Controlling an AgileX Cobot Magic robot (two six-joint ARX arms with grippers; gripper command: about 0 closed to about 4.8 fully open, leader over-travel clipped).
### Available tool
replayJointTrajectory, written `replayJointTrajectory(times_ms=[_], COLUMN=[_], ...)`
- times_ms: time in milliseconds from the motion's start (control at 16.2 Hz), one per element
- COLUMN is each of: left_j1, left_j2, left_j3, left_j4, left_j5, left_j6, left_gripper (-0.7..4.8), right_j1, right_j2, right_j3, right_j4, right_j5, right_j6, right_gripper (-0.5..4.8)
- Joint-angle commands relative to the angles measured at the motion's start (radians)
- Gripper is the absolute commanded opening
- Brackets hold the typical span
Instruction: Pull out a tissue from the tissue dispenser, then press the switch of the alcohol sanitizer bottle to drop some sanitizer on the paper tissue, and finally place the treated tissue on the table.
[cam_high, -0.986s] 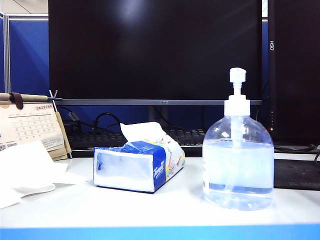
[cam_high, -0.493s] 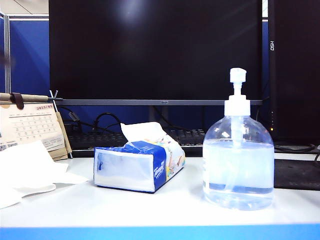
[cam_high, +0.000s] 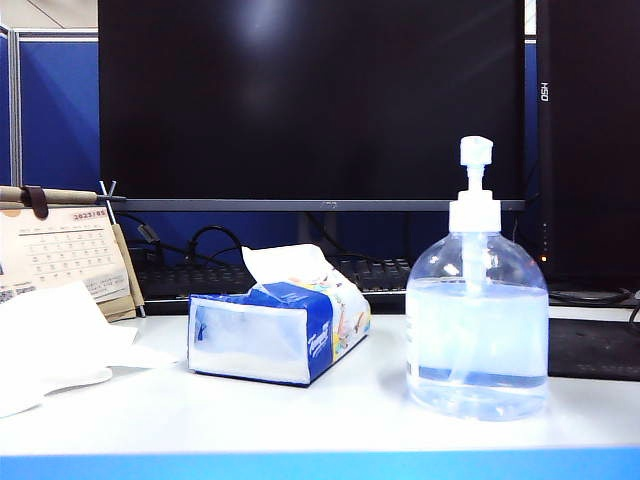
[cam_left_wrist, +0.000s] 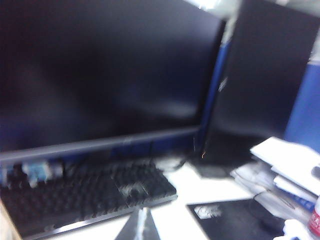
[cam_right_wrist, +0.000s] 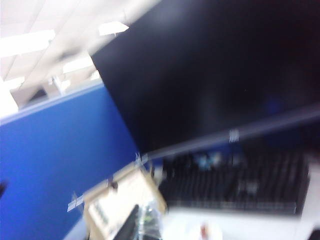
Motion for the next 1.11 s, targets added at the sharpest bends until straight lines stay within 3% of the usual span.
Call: replayJointTrajectory(times_ms=[62, 123, 185, 370, 678, 1109], left_j1=[0.001, 0.001, -0.003, -0.003, -0.002, -0.003], left_j2=[-0.215, -0.208, -0.211, -0.209, -0.208, -0.209], left_j3=[0.006, 0.008, -0.015, -0.100, -0.266, -0.280], left_j4=[-0.336, -0.443, -0.460, -0.475, -0.461, -0.405], left_j5=[-0.163, -0.145, -0.143, -0.138, -0.142, -0.208], left_j6=[0.017, 0.021, 0.037, 0.048, 0.037, 0.016], left_gripper=[-0.06, -0.06, -0.06, -0.05, -0.05, -0.05], right_j1=[0.001, -0.002, -0.002, 0.002, 0.006, 0.059], right_j2=[-0.002, 0.001, -0.001, 0.009, 0.017, 0.019], right_j3=[0.020, 0.020, 0.019, 0.012, -0.130, -0.134], right_j4=[-0.043, -0.160, -0.280, -0.571, -0.485, -0.480], right_j5=[0.012, 0.031, 0.037, 0.256, 0.263, 0.246], right_j6=[0.005, -0.010, -0.055, -0.205, -0.303, -0.441], right_gripper=[-0.04, -0.04, -0.04, -0.04, -0.04, 0.00])
